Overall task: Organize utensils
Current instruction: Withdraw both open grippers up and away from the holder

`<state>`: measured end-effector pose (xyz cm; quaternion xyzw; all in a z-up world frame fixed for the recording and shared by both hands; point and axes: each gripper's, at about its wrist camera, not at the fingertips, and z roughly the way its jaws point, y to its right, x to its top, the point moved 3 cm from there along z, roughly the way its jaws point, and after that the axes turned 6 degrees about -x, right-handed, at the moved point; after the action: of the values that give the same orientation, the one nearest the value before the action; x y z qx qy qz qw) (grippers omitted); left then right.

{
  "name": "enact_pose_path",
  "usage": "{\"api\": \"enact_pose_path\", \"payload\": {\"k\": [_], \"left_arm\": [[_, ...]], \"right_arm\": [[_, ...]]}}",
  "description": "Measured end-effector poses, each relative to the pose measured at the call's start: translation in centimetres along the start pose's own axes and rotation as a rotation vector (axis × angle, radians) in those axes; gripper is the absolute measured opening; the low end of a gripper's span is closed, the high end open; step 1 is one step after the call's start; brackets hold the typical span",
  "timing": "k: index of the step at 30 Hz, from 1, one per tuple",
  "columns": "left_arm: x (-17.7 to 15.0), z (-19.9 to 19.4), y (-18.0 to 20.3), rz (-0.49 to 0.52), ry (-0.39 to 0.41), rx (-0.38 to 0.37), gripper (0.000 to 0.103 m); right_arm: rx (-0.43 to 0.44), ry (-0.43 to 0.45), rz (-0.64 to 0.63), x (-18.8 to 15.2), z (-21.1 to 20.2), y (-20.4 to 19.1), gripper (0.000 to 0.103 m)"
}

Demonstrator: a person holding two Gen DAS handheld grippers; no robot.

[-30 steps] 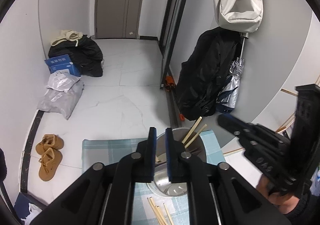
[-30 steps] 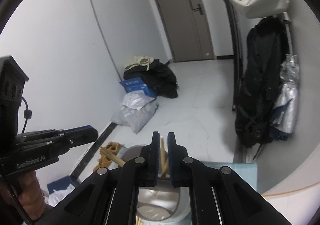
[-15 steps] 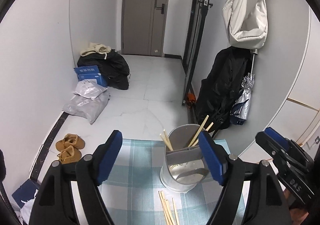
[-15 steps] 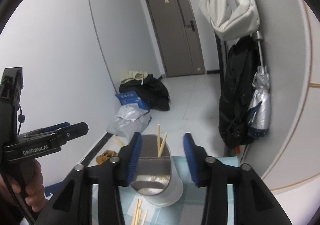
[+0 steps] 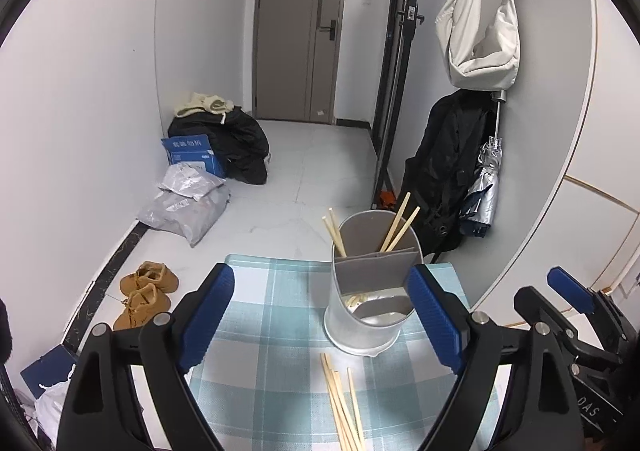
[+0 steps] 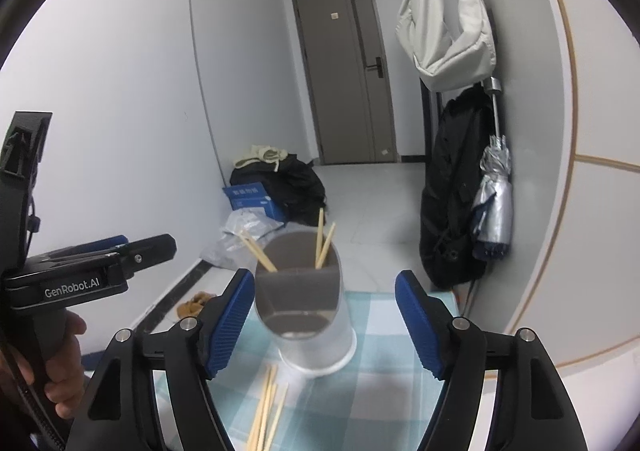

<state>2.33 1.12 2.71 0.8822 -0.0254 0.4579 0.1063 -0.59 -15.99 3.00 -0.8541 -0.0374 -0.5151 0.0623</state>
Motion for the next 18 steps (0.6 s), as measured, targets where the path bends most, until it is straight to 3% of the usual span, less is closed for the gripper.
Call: {"api": "enact_pose_path", "payload": {"k": [2,7,18], "left_arm": [[-0.8,0.0,-0.1,0.001,0.005,0.009,0.095],[-3.2,0.1,-0.4,0.013,0.009,0.013,0.095],[-7.2,3.3,-1.7,-0.027,-0.071,0.023,0.095]], "right_arm": [[-0.010,-0.010,-0.004,-1.0,-0.1,-0.1,0.076],[-0.007,-0.049,0.006,-3.6,0.7,-0.1,0.080],[-0.041,-0.164,0.042,-7.6,3.1,2.0,0.080]]}}
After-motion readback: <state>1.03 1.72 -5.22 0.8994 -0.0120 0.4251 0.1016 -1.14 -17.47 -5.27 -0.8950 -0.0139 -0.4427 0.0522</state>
